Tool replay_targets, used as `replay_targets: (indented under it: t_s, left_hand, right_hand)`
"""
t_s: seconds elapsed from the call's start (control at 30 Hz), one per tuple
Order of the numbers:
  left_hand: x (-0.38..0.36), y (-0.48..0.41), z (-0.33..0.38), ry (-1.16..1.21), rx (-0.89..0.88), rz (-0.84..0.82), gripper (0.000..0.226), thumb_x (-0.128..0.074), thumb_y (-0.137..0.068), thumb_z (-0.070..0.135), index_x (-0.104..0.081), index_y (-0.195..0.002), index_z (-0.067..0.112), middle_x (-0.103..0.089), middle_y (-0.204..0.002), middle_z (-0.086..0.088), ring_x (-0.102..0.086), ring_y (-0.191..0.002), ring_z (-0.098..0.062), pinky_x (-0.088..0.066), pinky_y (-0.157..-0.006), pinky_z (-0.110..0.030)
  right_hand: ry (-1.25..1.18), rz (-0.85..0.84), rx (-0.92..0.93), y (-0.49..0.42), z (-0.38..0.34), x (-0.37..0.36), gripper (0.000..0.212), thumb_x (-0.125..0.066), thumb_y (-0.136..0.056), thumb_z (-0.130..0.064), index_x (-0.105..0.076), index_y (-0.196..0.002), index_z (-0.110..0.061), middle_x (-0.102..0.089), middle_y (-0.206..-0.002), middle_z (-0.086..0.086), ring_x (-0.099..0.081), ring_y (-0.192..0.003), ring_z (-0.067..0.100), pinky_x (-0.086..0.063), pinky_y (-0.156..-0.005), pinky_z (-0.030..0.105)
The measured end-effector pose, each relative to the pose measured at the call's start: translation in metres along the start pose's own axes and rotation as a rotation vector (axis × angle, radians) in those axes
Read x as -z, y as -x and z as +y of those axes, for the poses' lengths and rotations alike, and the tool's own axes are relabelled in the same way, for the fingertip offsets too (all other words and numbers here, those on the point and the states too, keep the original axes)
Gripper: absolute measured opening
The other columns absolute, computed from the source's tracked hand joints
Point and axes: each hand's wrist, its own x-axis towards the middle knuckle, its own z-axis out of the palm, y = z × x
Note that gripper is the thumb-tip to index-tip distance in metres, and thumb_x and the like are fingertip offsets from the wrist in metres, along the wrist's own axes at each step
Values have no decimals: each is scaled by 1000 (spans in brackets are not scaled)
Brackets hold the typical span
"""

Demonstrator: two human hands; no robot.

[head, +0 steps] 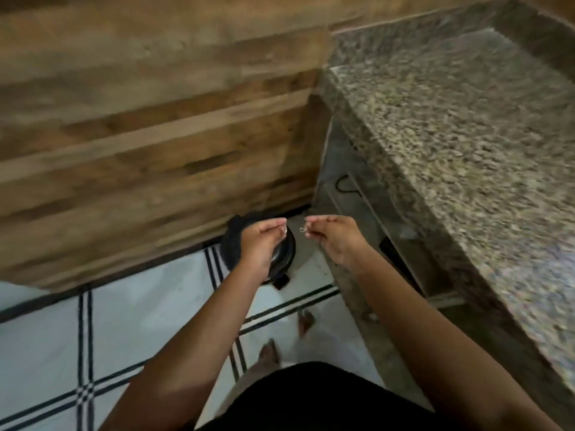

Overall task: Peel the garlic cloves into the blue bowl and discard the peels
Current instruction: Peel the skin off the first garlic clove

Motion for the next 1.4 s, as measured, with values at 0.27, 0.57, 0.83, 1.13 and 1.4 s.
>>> replay_targets:
  t_s: [0.27,0.57,0.83,1.13,1.4]
  left_hand:
    - [44,-74,3,45,93,135,23,-57,-86,-10,-63,-108,-10,-64,-80,-4,-60,-75,-11,-52,-68,-15]
    - [41,-167,-51,-162,260,233,15,-62,-85,-3,-69,-98,-2,-64,-91,-7,-59,-83,-20,-50,-91,-35]
    - [4,-224,-82,-69,466,58,41,-37,-101,28,-47,-133,4,-50,-133,-10,-46,-124,-28,-35,-106,-37]
    - [10,-209,-20,-32,389,65,44,-33,-102,34,-46,-132,4,-53,-119,-7,-51,-105,-21,-40,-81,-26]
    - [-54,-99,56,-115,78,-167,15,-49,-96,11,-59,-107,8,-62,-86,-2,-60,-77,-14,-49,-71,-23]
  right_hand:
    - [84,-24,-135,-91,10,-64,12,-50,-88,14,-60,-95,14,-58,-76,12,-58,-68,19,-56,-60,23]
    - [193,93,-352,-209,71,-78,12,-55,-85,10,-60,-95,5,-57,-93,16,-57,-80,23,-50,-94,41]
    - [84,59,-517,-276,126,-88,14,-53,-93,-16,-60,-101,-6,-62,-88,8,-58,-76,17,-51,-67,26]
    - [-82,-54,-354,-224,51,-85,36,-40,-100,-23,-48,-129,-4,-51,-135,12,-47,-126,27,-34,-107,35]
    - [-200,183,14,-94,-31,-6,13,-54,-92,-8,-59,-103,-6,-64,-93,8,-62,-81,22,-50,-72,30]
